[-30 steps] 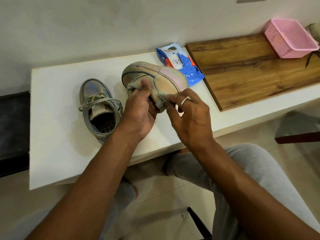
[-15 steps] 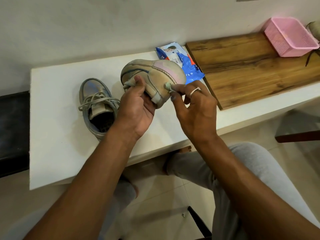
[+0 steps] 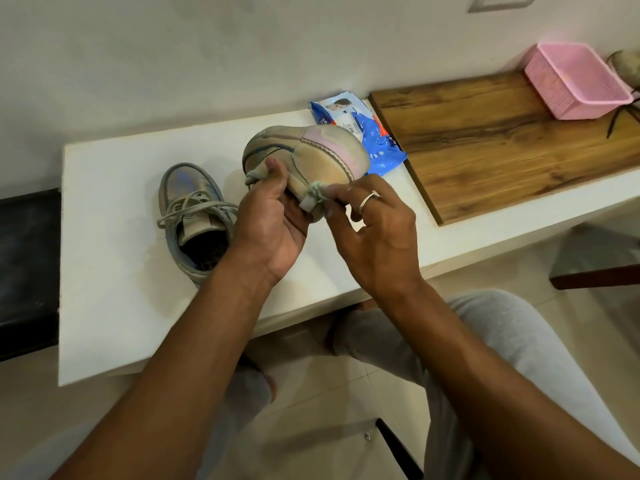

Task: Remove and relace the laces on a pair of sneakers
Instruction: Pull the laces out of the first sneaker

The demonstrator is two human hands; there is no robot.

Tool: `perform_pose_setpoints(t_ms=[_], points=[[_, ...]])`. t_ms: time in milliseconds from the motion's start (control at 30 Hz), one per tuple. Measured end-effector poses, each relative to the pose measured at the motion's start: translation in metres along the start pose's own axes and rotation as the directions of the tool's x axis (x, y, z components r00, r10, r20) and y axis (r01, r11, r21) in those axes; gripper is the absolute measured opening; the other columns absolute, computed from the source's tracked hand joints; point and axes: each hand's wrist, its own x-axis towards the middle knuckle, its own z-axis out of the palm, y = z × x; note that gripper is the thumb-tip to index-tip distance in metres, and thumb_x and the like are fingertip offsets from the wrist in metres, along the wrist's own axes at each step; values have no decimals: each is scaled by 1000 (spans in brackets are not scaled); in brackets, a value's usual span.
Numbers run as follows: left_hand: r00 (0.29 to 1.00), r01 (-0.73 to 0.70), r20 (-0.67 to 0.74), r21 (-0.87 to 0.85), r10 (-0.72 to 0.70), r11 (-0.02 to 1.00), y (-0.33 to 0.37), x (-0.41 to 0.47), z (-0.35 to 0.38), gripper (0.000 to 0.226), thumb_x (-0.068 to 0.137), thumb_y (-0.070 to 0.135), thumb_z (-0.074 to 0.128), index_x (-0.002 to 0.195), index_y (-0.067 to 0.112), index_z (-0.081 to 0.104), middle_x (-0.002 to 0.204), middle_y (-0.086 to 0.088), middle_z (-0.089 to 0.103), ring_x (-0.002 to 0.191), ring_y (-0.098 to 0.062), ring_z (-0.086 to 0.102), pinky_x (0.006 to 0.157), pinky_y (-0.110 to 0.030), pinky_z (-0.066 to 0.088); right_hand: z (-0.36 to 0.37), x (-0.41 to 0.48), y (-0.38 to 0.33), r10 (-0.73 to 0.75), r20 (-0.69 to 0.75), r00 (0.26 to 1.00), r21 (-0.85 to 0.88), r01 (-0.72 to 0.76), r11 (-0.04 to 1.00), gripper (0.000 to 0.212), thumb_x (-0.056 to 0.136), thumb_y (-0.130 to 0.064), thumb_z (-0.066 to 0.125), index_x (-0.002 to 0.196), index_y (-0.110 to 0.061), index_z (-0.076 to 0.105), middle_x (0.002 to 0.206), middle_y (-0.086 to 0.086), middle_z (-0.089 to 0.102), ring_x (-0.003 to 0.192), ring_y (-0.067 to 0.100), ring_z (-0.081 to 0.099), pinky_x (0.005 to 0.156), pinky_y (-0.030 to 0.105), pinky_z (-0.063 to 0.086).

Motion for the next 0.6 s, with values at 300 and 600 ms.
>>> perform_pose_setpoints(t_ms=[300,600], points=[[1000,26,-7,51,-25,998,-11,-1,1,55,100,41,41,142,6,44,134,-20,57,118,-30,59,103,-46,47,-4,6,-3,67,60,996,-33,-65,997,19,91,-17,68,108,-11,76,93,3,66,74,7,55,64,21,49],[999,37,-21,137,-34,990,-18,-7,5,32,105,31,37,121,12,58,100,-6,74,91,-17,71,79,-31,57,-5,7,-3,77,130,989,-78,-67,995,22,92,-23,63,107,-11,76,93,4,66,75,14,60,64,34,54]])
